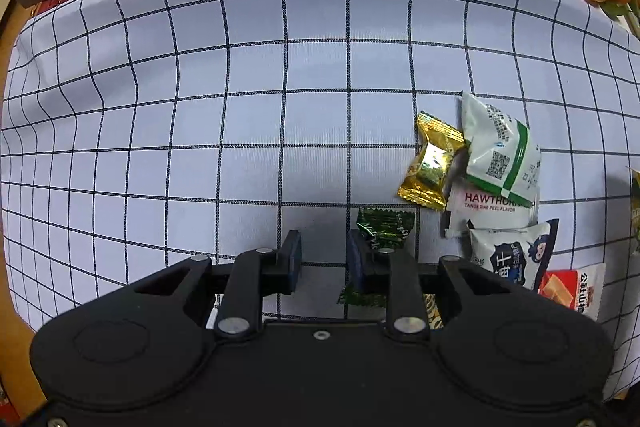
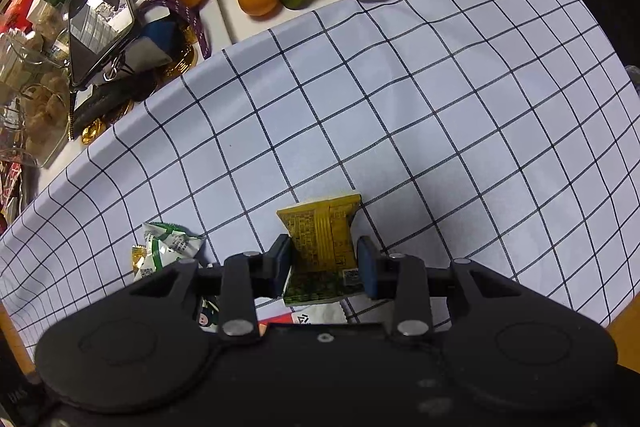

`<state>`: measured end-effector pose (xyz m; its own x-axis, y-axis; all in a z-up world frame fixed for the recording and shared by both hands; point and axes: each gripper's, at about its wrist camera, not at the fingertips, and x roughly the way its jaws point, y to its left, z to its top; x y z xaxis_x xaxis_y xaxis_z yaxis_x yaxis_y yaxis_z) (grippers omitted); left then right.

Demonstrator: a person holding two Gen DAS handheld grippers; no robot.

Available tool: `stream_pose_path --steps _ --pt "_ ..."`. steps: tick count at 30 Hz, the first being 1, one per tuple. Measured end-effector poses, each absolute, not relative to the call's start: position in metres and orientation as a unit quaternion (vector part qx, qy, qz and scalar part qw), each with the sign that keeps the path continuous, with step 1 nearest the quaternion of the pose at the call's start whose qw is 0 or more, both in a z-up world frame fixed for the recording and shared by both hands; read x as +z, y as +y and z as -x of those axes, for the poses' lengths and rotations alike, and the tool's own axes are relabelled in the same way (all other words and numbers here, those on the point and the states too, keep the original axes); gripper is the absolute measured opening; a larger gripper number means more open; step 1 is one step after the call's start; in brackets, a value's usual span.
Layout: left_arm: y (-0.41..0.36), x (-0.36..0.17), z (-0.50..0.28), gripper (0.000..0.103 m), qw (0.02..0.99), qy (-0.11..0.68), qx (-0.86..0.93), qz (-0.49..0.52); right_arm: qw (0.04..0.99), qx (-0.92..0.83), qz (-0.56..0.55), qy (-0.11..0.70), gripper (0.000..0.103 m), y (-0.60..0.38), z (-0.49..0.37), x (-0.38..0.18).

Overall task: Organize snacks
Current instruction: 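Grasp the yellow packet with the right tool while the left tool grasps the green candy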

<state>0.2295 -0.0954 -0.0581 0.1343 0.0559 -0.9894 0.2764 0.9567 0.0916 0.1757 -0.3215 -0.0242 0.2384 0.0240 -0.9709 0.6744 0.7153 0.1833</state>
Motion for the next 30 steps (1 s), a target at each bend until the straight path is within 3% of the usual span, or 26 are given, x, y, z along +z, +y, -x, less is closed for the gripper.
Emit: stream_pose_path --steps 10,30 --pt "-0.056 -0.035 -0.221 0.037 0.757 0.644 -0.109 -0.03 0.733 -0.213 -0.308 0.568 0.036 -0.316 -0.177 -0.02" --pt "-0.103 -0.053 -0.232 0.036 0.736 0.661 -0.123 -0.081 0.771 -0.193 -0.287 0.536 0.036 -0.303 -0.172 -0.003"
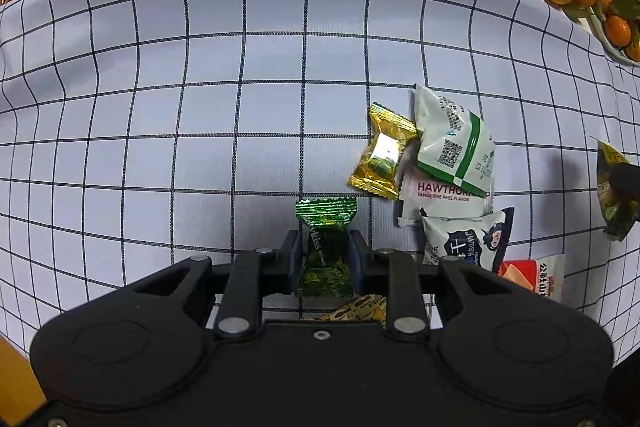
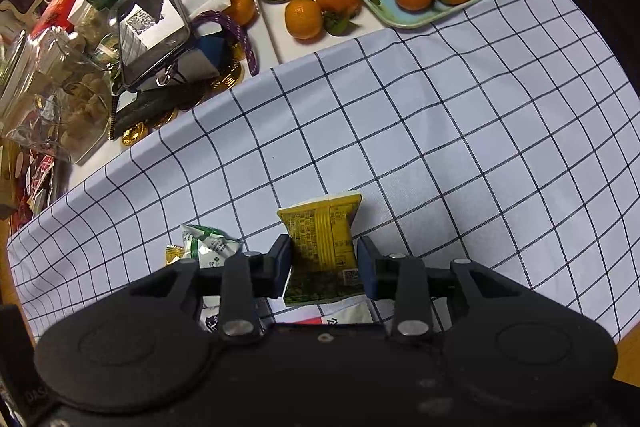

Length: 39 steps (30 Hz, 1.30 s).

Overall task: Organize snacks
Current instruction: 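Grasp the yellow packet with the right tool while the left tool grasps the green candy, then lift the yellow packet with the right tool while the left tool lifts the green candy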

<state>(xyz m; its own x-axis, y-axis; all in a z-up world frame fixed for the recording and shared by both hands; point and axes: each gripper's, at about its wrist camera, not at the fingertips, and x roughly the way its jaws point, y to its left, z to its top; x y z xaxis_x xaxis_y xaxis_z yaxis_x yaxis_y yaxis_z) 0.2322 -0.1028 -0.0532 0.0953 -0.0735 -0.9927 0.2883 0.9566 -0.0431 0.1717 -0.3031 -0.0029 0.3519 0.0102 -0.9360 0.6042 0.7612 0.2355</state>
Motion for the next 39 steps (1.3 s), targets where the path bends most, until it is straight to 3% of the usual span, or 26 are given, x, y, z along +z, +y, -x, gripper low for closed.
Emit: stream_pose_path --steps 12,19,26,29,32,39 --pt "-0.123 -0.059 -0.229 0.038 0.738 0.659 -0.112 -0.089 0.781 -0.191 -0.273 0.528 0.037 -0.298 -0.172 -0.002" --pt "-0.113 -0.06 -0.228 0.058 0.739 0.658 -0.132 -0.066 0.786 -0.185 -0.257 0.53 0.037 -0.293 -0.173 -0.002" --pt "-0.128 -0.065 -0.222 0.059 0.735 0.655 -0.143 -0.106 0.793 -0.176 -0.252 0.526 0.036 -0.291 -0.171 0.001" --pt "-0.126 -0.063 -0.223 0.055 0.735 0.656 -0.138 -0.102 0.793 -0.18 -0.259 0.521 0.036 -0.3 -0.169 0.003" --pt "-0.119 -0.058 -0.223 0.027 0.742 0.648 -0.137 -0.099 0.773 -0.197 -0.3 0.523 0.036 -0.315 -0.169 -0.001" --pt "-0.094 -0.045 -0.241 0.025 0.762 0.634 -0.102 -0.087 0.736 -0.216 -0.34 0.544 0.036 -0.326 -0.175 -0.022"
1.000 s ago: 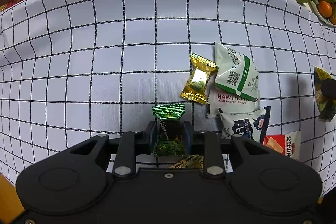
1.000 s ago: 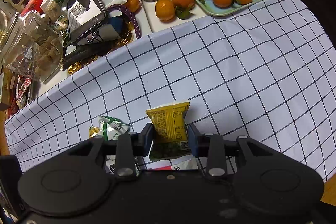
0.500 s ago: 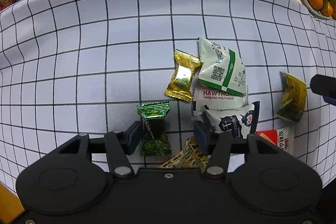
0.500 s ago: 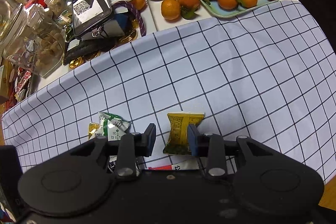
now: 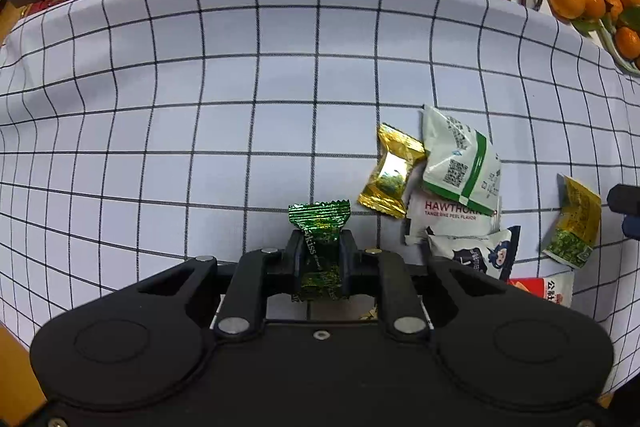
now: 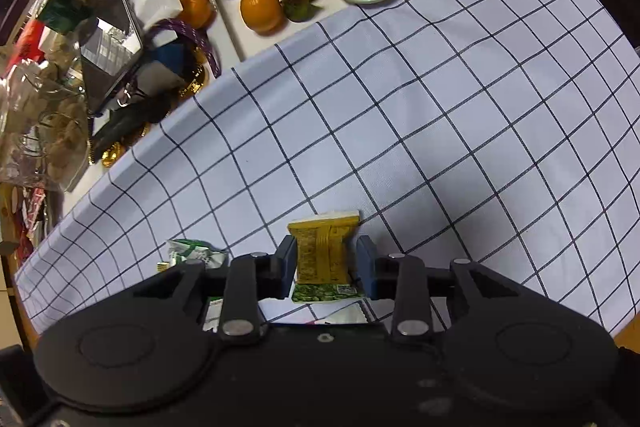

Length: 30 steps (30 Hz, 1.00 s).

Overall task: Organize snacks
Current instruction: 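Lift the yellow packet with the right tool while the left tool lifts the green candy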

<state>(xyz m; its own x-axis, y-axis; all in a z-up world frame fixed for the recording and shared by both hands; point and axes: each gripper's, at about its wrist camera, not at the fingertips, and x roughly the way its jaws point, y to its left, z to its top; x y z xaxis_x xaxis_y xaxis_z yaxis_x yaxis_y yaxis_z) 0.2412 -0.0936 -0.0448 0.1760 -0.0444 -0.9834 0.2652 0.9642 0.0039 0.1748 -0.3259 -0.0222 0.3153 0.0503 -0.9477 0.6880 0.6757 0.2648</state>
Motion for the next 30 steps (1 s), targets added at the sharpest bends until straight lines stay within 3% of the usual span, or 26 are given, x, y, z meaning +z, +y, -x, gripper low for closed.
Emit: stream_pose_path --steps 12,16,17,30 --pt "-0.075 -0.017 -0.249 0.025 0.781 0.611 -0.109 -0.064 0.724 -0.225 -0.295 0.582 0.042 -0.305 -0.195 -0.054" --pt "-0.074 -0.016 -0.244 0.025 0.777 0.618 -0.111 -0.045 0.716 -0.232 -0.287 0.592 0.041 -0.302 -0.199 -0.063" --pt "-0.072 -0.015 -0.244 0.025 0.776 0.62 -0.111 -0.041 0.717 -0.234 -0.283 0.593 0.037 -0.301 -0.199 -0.064" --pt "-0.062 -0.003 -0.232 0.025 0.774 0.622 -0.117 -0.027 0.755 -0.221 -0.27 0.555 0.034 -0.292 -0.184 -0.022"
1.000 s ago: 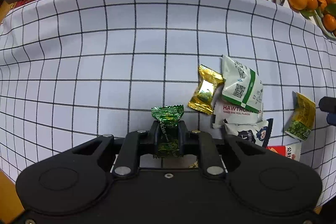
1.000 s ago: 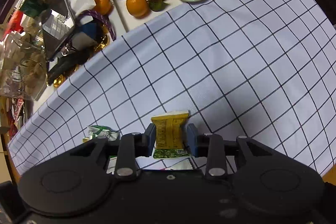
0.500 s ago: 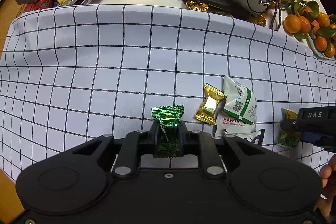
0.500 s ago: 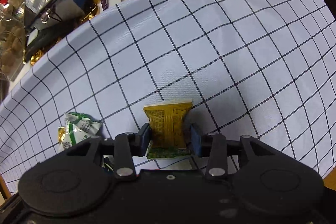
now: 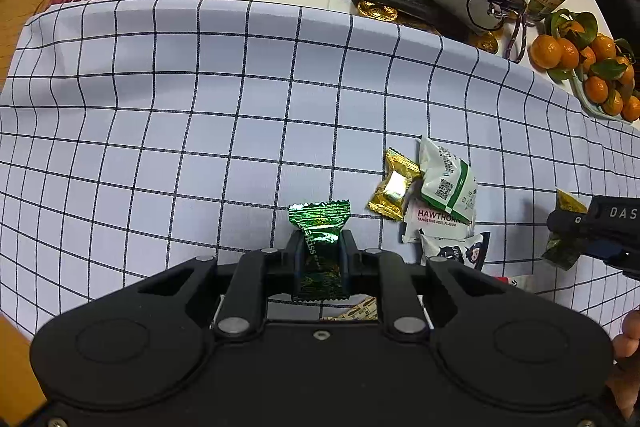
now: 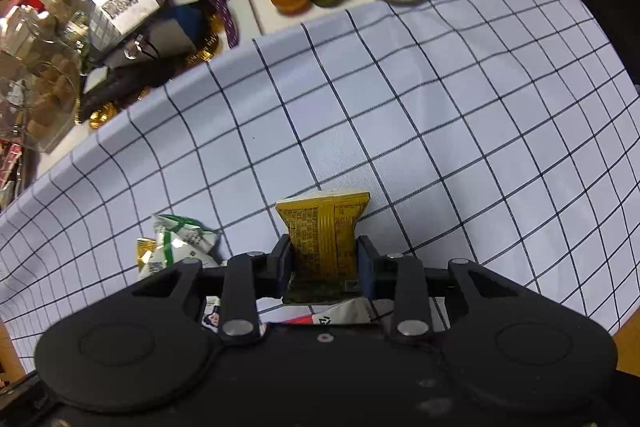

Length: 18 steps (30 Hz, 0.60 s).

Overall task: Organize snacks
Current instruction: 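Lift the yellow packet with the right tool while the left tool lifts the green candy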

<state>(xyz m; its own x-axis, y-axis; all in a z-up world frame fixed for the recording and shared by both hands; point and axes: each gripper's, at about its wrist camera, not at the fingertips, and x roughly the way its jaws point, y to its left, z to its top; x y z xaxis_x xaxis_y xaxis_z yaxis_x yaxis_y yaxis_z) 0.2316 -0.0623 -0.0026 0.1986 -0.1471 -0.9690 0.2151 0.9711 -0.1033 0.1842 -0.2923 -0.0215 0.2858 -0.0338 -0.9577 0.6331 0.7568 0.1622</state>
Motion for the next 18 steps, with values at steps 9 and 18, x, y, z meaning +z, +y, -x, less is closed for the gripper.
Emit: stream_pose_path --steps 9,18 --pt "-0.055 0.019 -0.204 0.025 0.804 0.58 -0.118 -0.056 0.806 -0.209 -0.231 0.504 0.034 -0.276 -0.156 0.012" --pt "-0.029 0.031 -0.137 0.024 0.824 0.548 -0.136 -0.041 0.823 -0.179 -0.258 0.474 0.034 -0.257 -0.091 0.026"
